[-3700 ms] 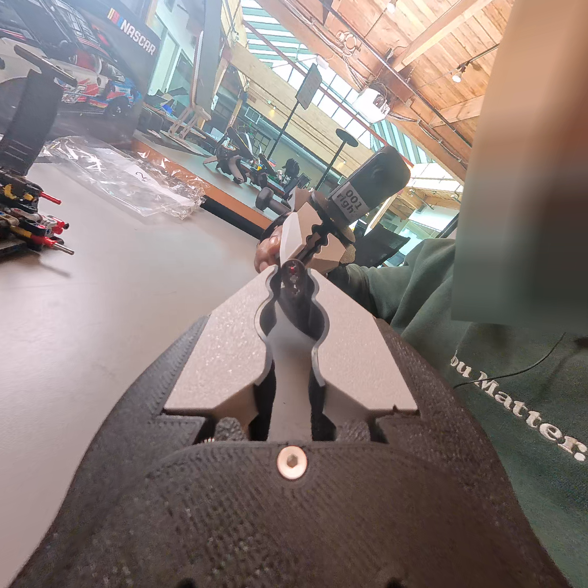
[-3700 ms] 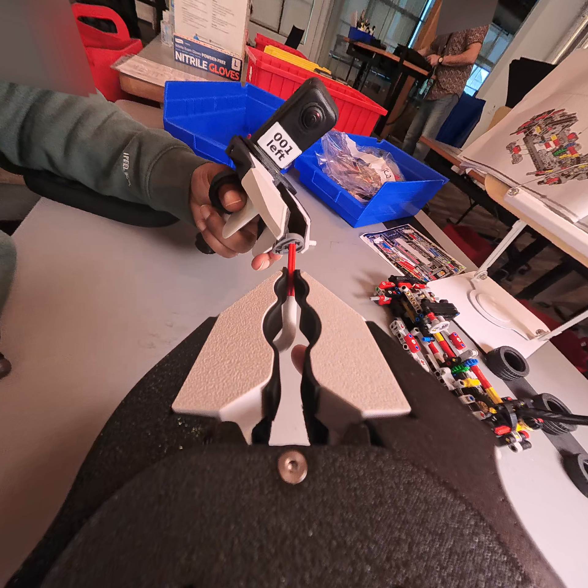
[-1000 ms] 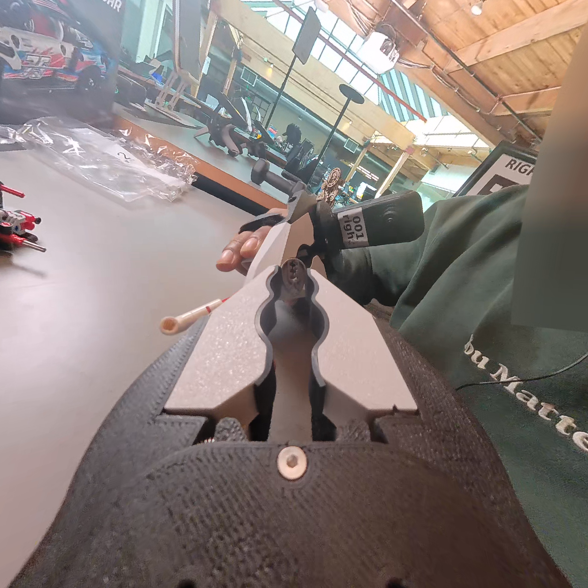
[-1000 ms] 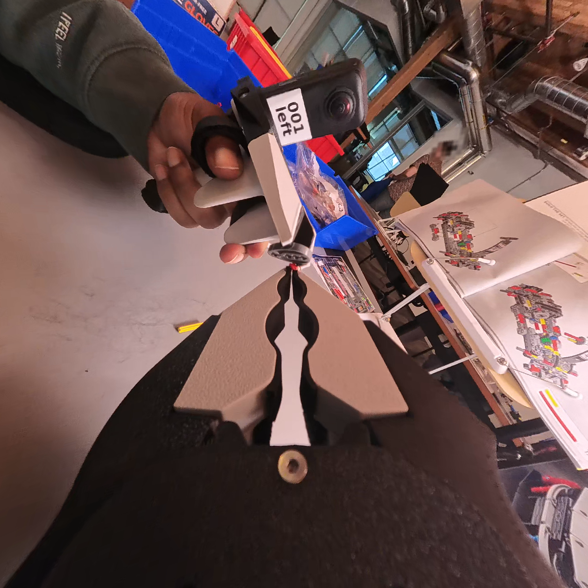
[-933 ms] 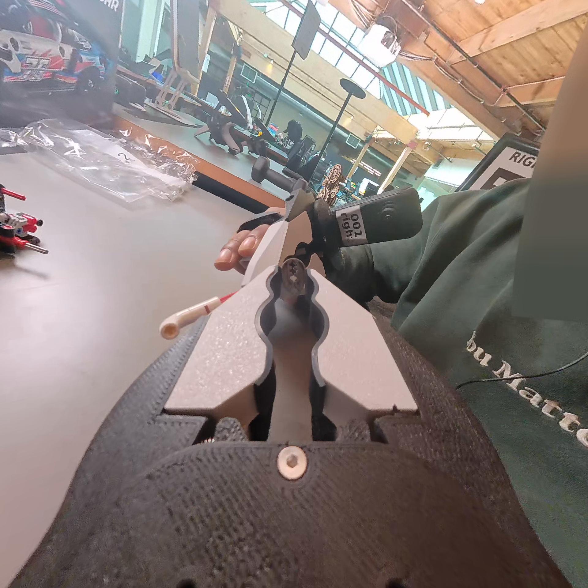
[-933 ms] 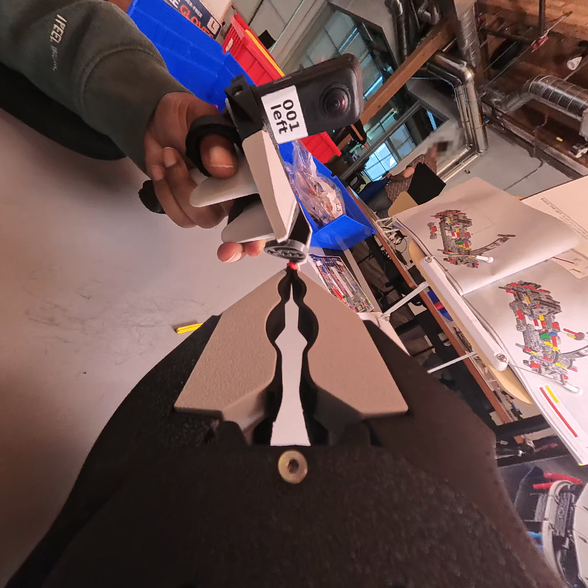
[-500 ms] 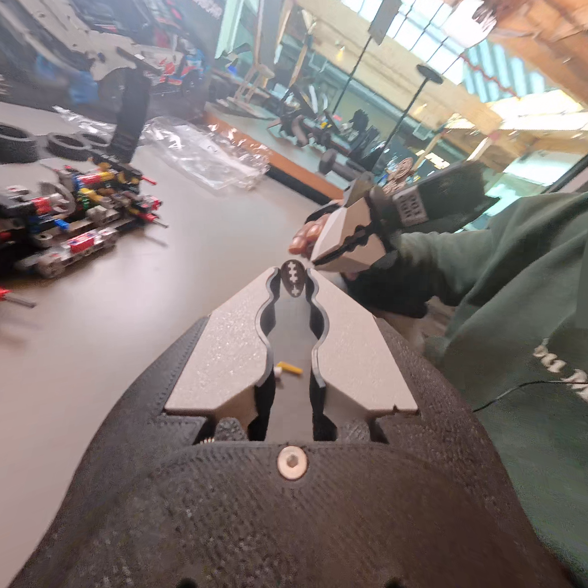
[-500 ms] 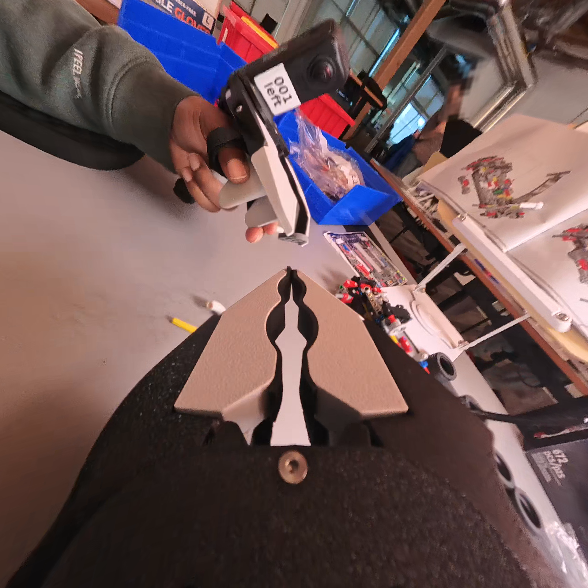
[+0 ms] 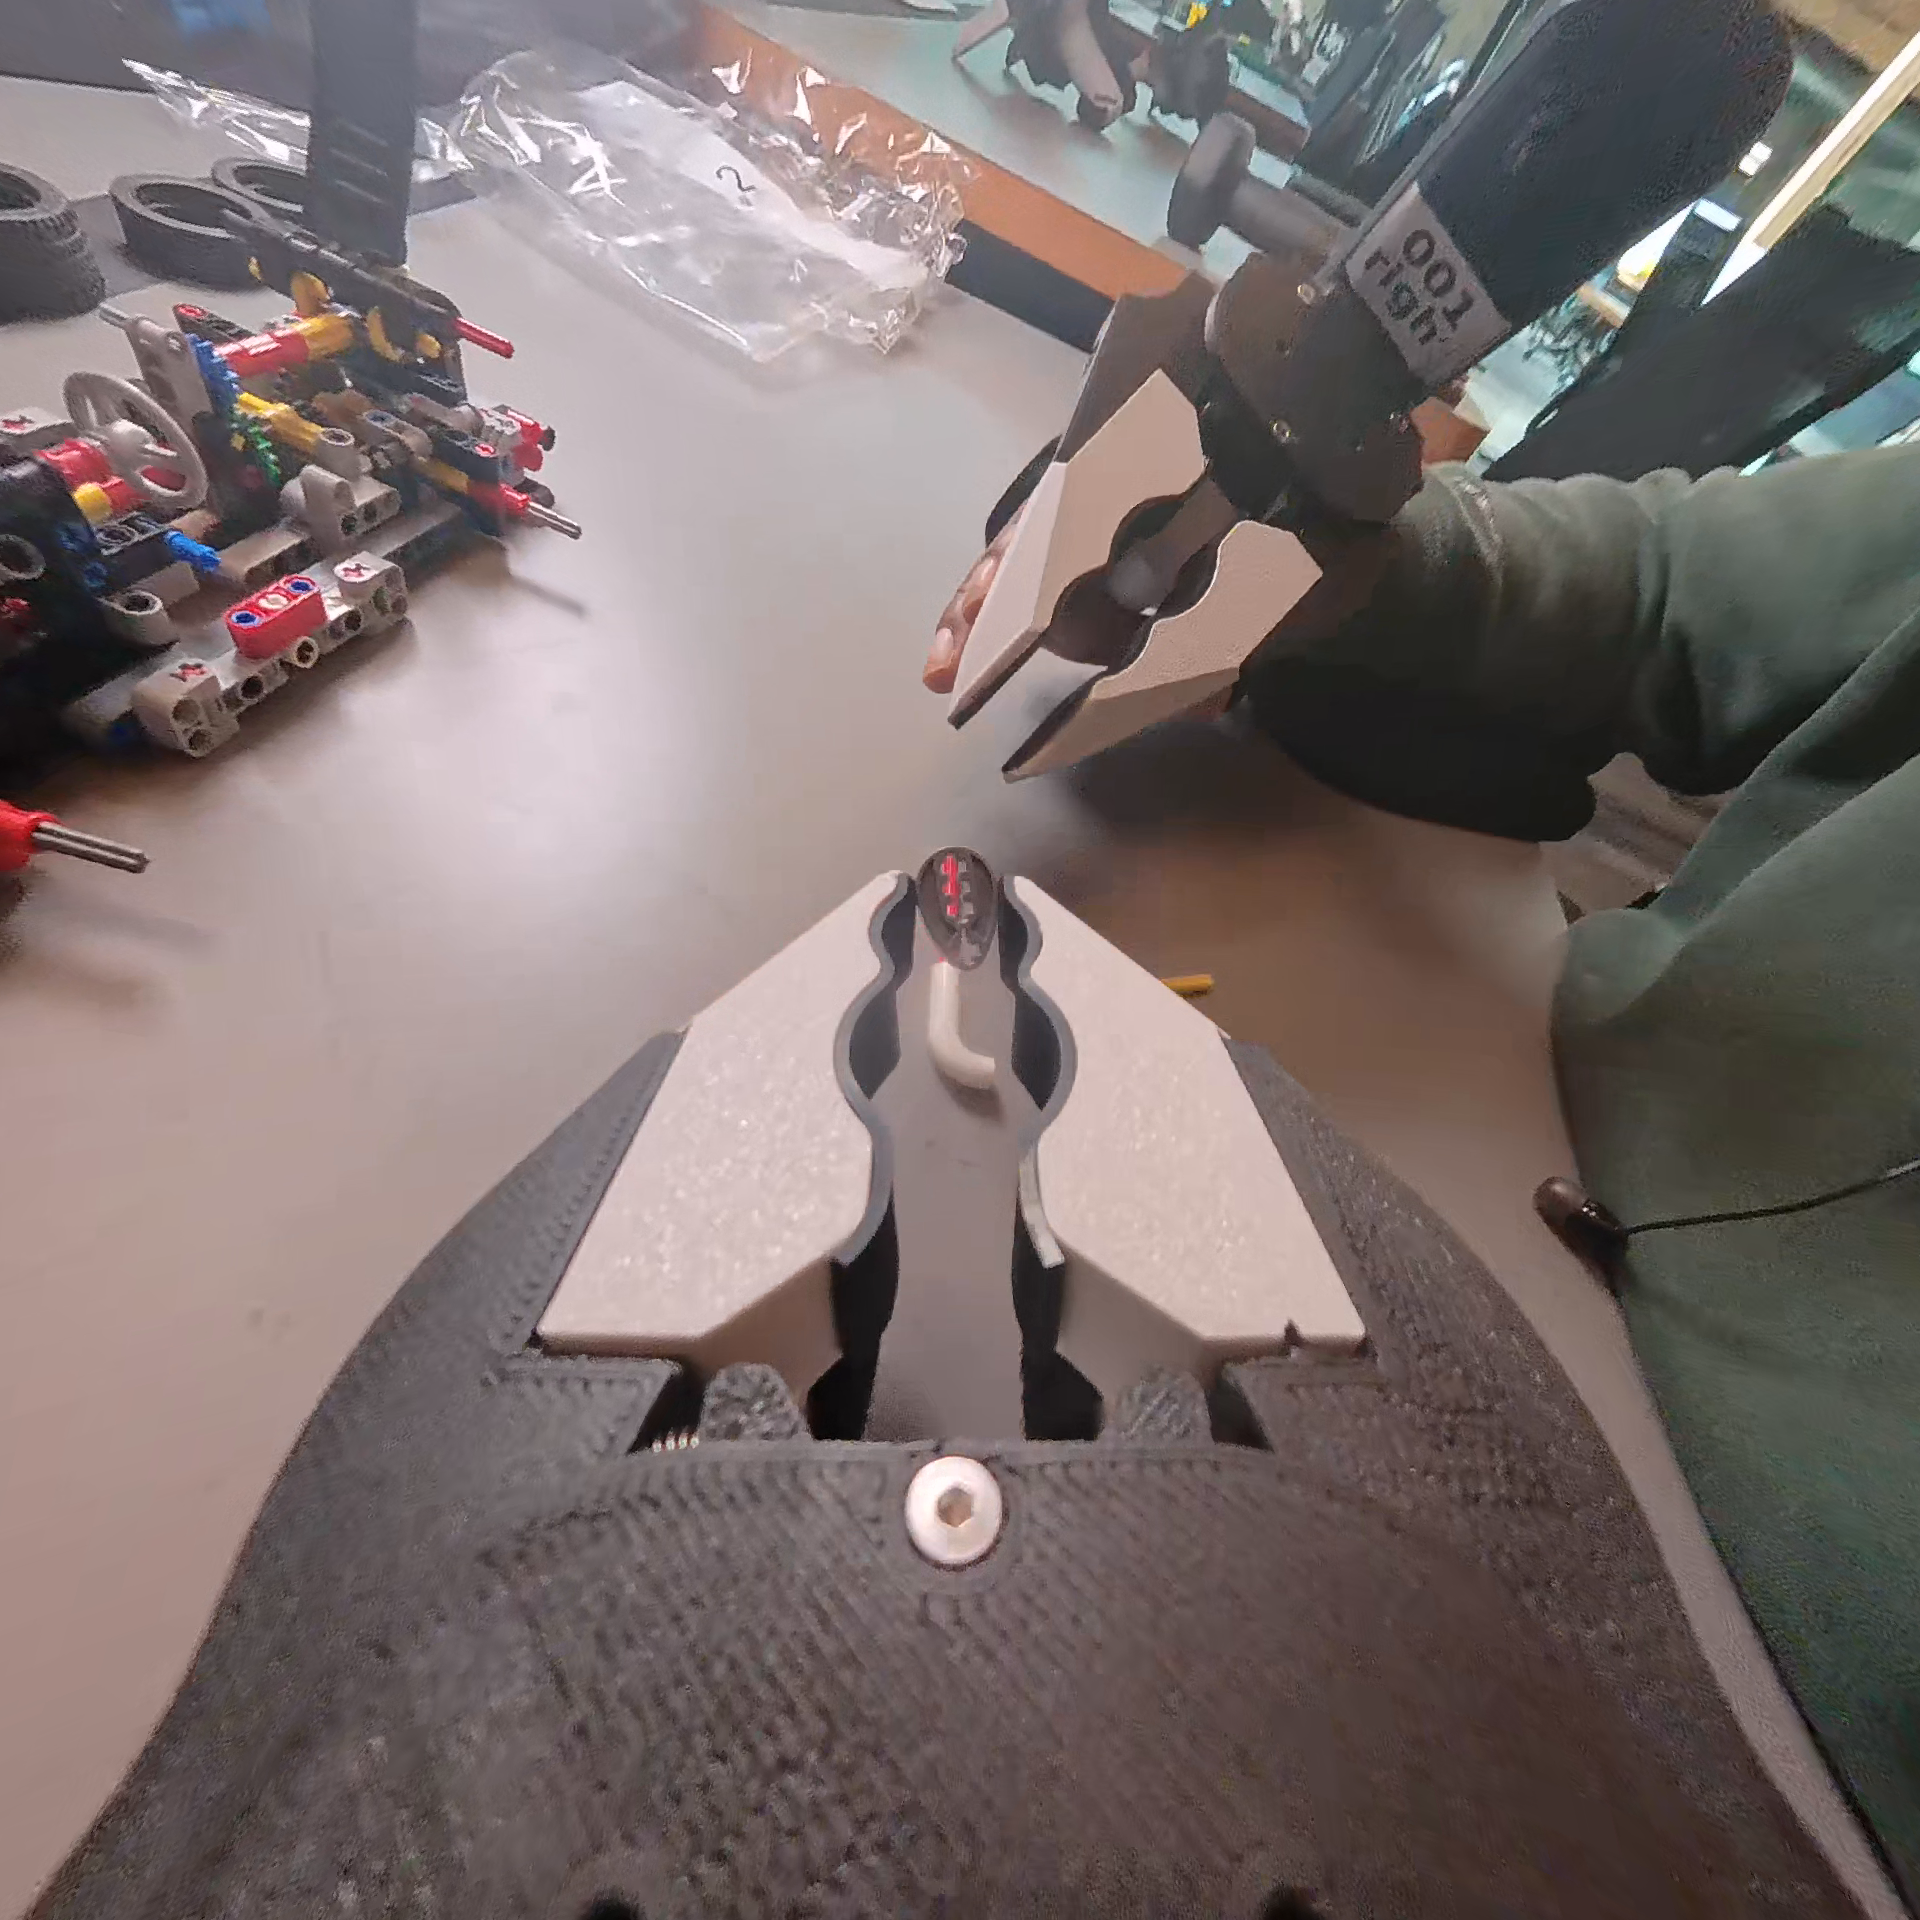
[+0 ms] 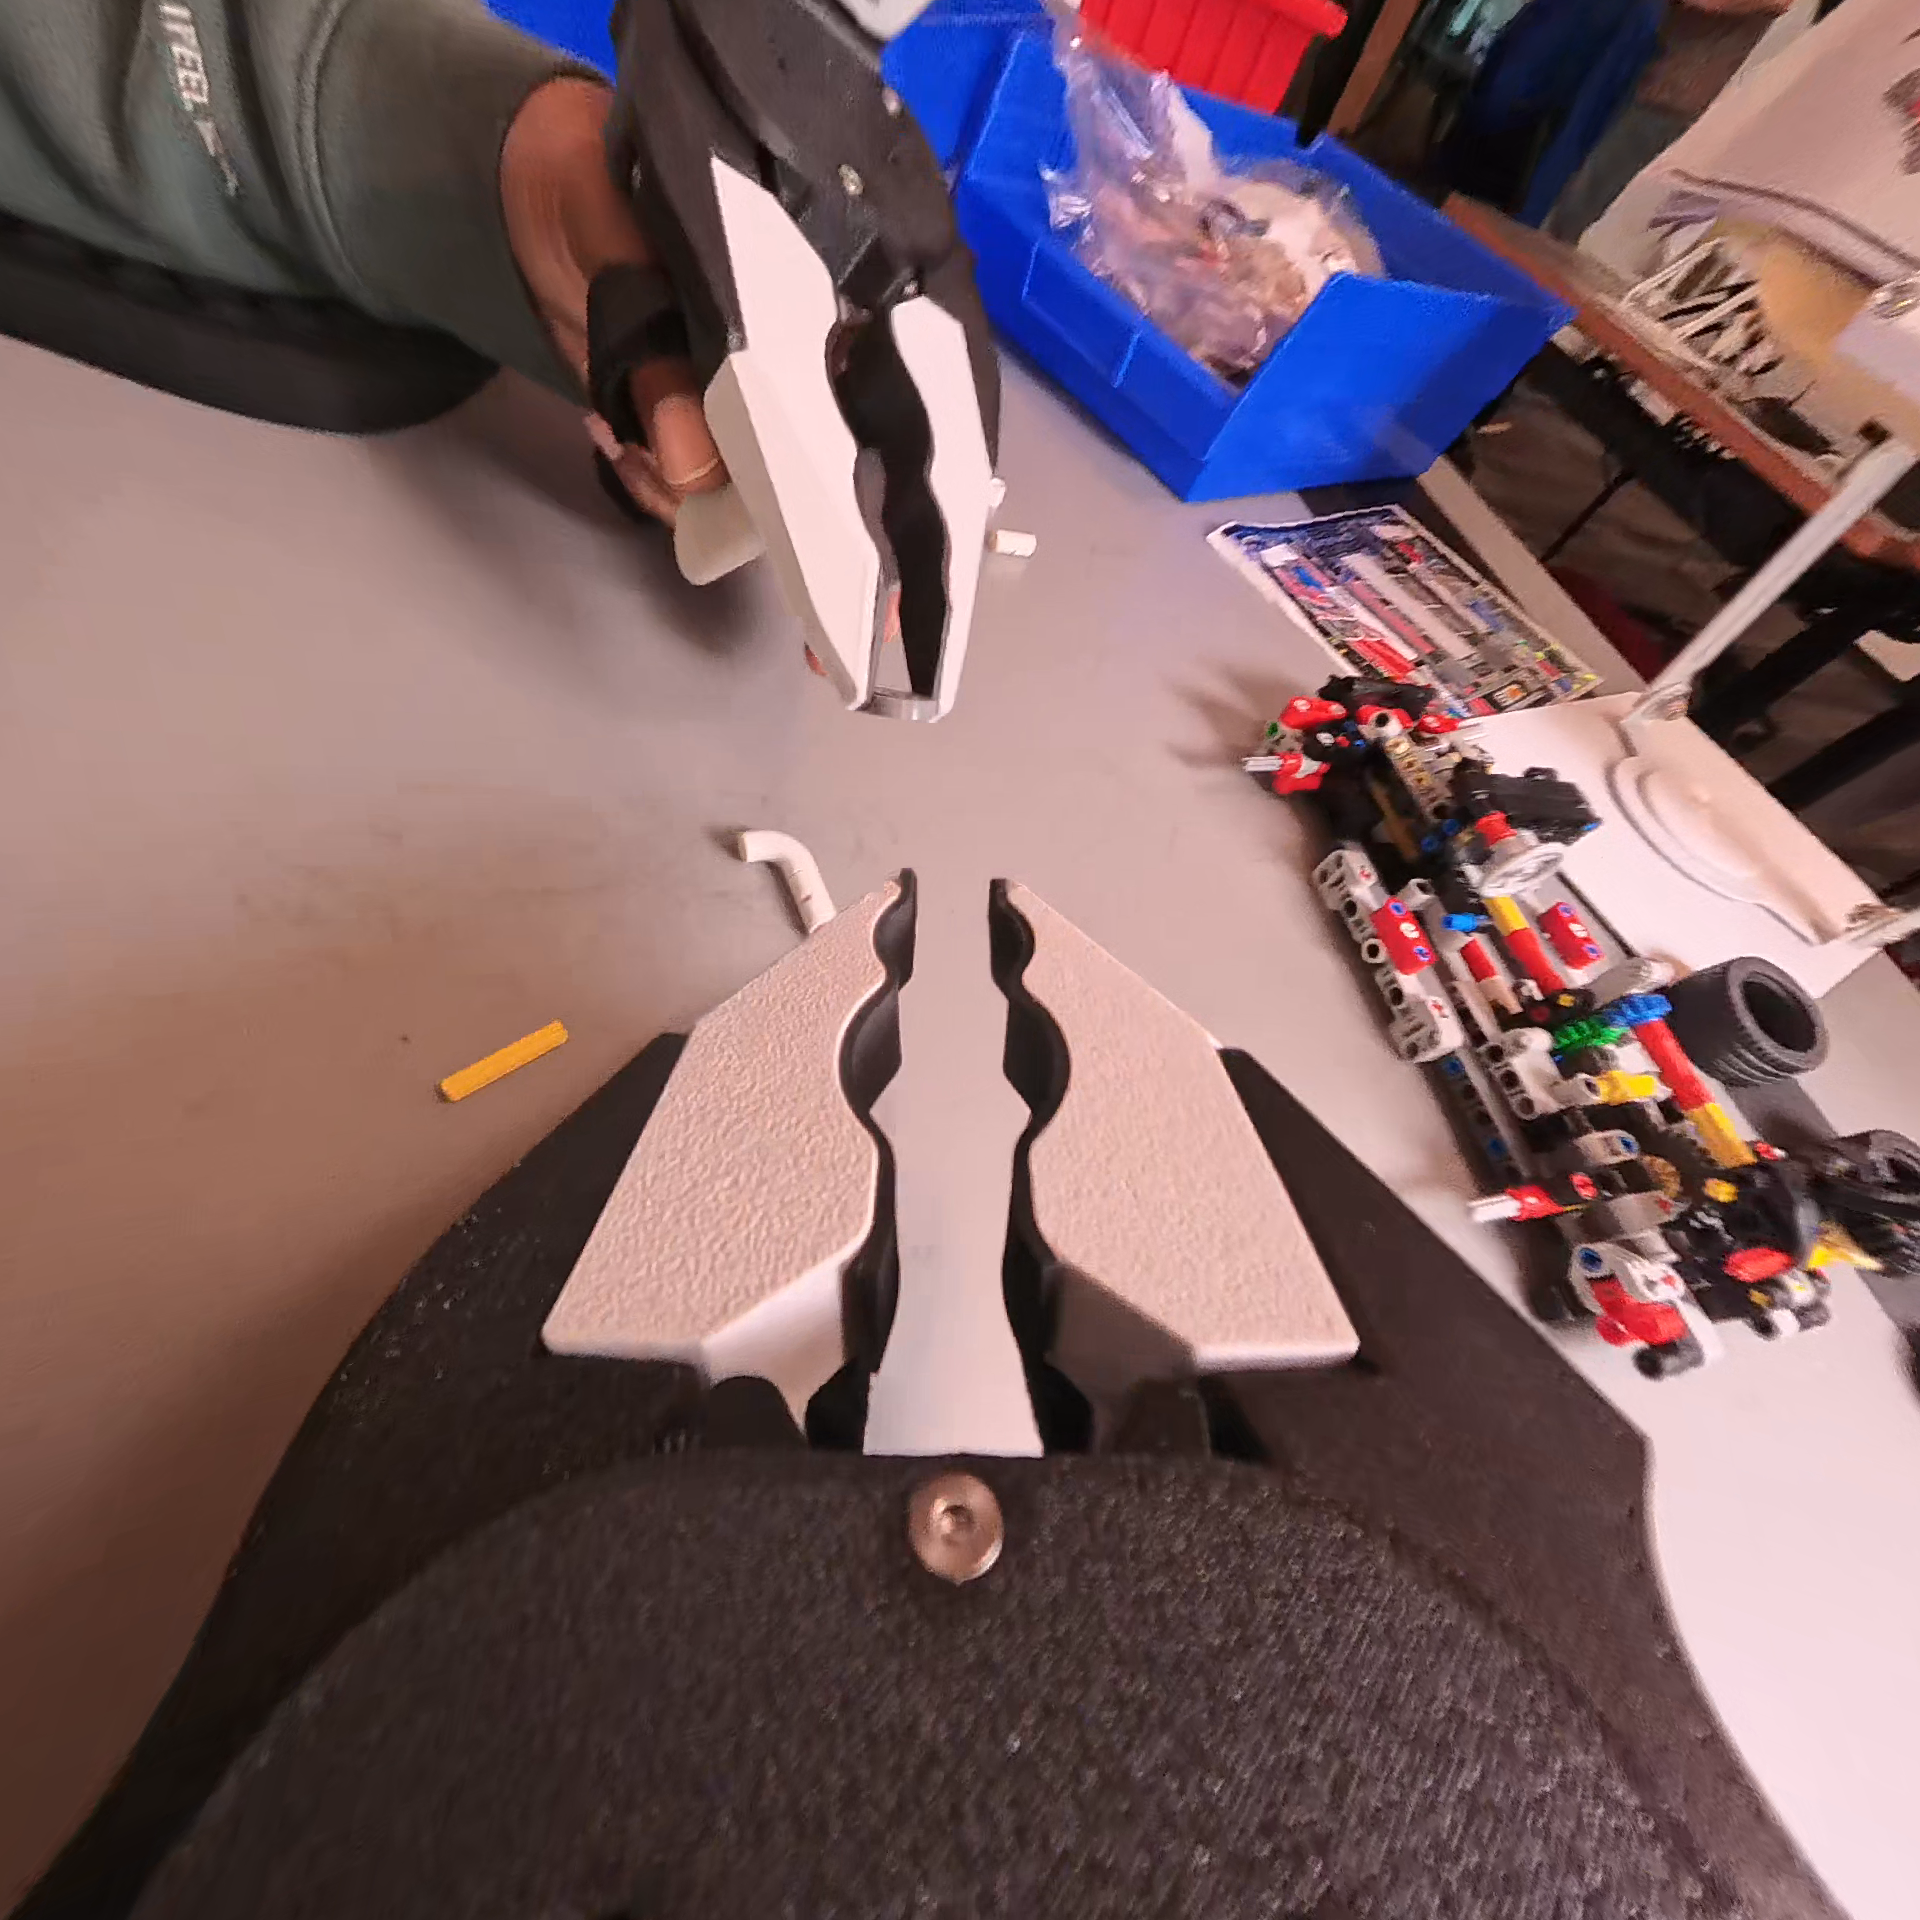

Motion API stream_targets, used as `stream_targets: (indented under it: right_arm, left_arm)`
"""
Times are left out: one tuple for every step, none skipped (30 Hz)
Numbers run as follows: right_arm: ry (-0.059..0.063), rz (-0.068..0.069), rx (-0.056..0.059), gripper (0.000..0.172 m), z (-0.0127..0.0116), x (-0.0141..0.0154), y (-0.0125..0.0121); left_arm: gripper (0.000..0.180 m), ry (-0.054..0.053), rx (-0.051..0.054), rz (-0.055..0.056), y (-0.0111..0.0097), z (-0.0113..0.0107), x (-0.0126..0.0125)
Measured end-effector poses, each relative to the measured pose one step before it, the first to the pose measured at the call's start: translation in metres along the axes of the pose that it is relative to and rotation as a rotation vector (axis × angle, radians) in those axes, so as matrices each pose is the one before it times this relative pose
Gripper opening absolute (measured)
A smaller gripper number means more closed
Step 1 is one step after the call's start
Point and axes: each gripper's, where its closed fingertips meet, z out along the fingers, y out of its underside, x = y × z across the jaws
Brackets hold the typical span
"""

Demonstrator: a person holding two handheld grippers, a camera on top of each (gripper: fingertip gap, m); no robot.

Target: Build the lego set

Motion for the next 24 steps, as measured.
stream_targets:
  right_arm:
    - [-0.0108,-0.001,-0.0022,0.011,0.00152,-0.00284,0.0]
    - [0.0029,-0.002,0.0111,0.012,0.00098,-0.00108,-0.00257]
    - [0.0075,-0.0045,0.0238,0.012,0.00041,-0.0006,-0.00535]
    - [0.0109,-0.007,0.0305,0.012,-0.00001,-0.00051,-0.00733]
    - [0.0149,-0.0156,0.0407,0.015,-0.00063,-0.00039,-0.00969]
    - [0.0131,-0.029,0.0449,0.018,-0.00084,-0.00136,-0.01077]
    - [0.0179,-0.042,0.0328,0.019,-0.00084,-0.00073,-0.00939]
    - [0.0298,-0.0464,0.0281,0.019,-0.00101,0.00094,-0.00886]
    - [0.0208,-0.0356,0.0314,0.019,-0.00103,0.00023,-0.00918]
    - [0.0102,-0.0199,0.0209,0.019,-0.00043,-0.00069,-0.00738]
    - [0.0163,-0.0195,0.0003,0.021,0.00041,0.00052,-0.00353]
    - [0.0202,-0.0295,-0.005,0.023,0.00052,0.00092,-0.00175]
    - [0.0199,-0.0311,0.0001,0.025,0.00031,0.00085,-0.00218]
    - [0.018,-0.0277,-0.0002,0.027,0.00038,0.00082,-0.00196]
    - [0.0131,-0.0237,-0.0007,0.028,0.00045,0.00051,-0.00177]
    - [0.01,-0.0182,0.0017,0.029,0.00024,0.00053,-0.00175]
    - [0.0075,-0.0103,0.006,0.03,-0.00014,0.00071,-0.0021]
    - [0.0034,-0.0031,0.0083,0.031,-0.00052,0.00063,-0.00208]
    - [0.0027,0.0011,0.0056,0.034,-0.00065,0.00118,-0.00157]
    - [-0.0063,0.0044,0.006,0.035,-0.00094,0.00026,-0.00154]
    - [-0.0218,0.0081,0.0085,0.034,-0.00113,-0.00189,-0.00166]
    - [-0.0291,0.0091,0.0039,0.031,-0.00099,-0.00322,-0.00123]
    - [-0.0015,0.0024,0.0057,0.027,-0.00105,0.00014,-0.00133]
    - [-0.0137,-0.0093,0.0064,0.025,-0.00095,-0.00231,-0.00128]
  left_arm:
    - [0.014,-0.0059,-0.0093,0.0255,0.00104,0.00129,0.00133]
    - [0.013,0.0009,0.0026,0.0231,-0.00064,0.00107,0.00249]
    - [0.013,0.0137,0.0182,0.0113,-0.0029,0.00075,0.00413]
    - [0.013,0.028,0.036,-0.0091,-0.00542,0.00068,0.00556]
    - [0.014,0.0363,0.0533,-0.0319,-0.00785,0.00053,0.00592]
    - [0.014,0.0437,0.0673,-0.0544,-0.00951,0.00003,0.0059]
    - [0.013,0.0544,0.0711,-0.0729,-0.00971,-0.00014,0.00649]
    - [0.013,0.0551,0.0616,-0.0788,-0.00795,-0.00009,0.00575]
    - [0.013,0.0422,0.0449,-0.0676,-0.00525,0.00017,0.00397]
    - [0.013,0.0251,0.031,-0.0465,-0.00301,0.00033,0.00196]
    - [0.013,0.0203,0.025,-0.0317,-0.00215,0.00042,0.00189]
    - [0.012,0.0234,0.025,-0.0317,-0.00251,0.00042,0.00265]
    - [0.012,0.0204,0.0231,-0.035,-0.00245,0.00045,0.00212]
    - [0.012,0.0205,0.0186,-0.0328,-0.00167,0.00059,0.00211]
    - [0.012,0.0198,0.0157,-0.0304,-0.00123,0.00055,0.00202]
    - [0.012,0.0182,0.0136,-0.0256,-0.00096,0.00058,0.00199]
    - [0.012,0.0171,0.0094,-0.02,-0.00081,0.0005,0.00223]
    - [0.012,0.0159,0.0018,-0.0146,0.00013,0.00055,0.00217]
    - [0.012,0.0117,-0.0097,-0.0068,0.00183,0.00091,0.00182]
    - [0.012,0.0055,-0.0172,0.0019,0.00326,0.00138,0.00115]
    - [0.012,0.0071,-0.014,0.0031,0.00283,0.00158,0.00148]
    - [0.012,0.0125,-0.0102,-0.0036,0.00241,0.00157,0.00212]
    - [0.012,0.0105,-0.0114,-0.0072,0.00241,0.0016,0.0015]
    - [0.012,0.0072,-0.0116,-0.0066,0.00239,0.00138,0.00088]
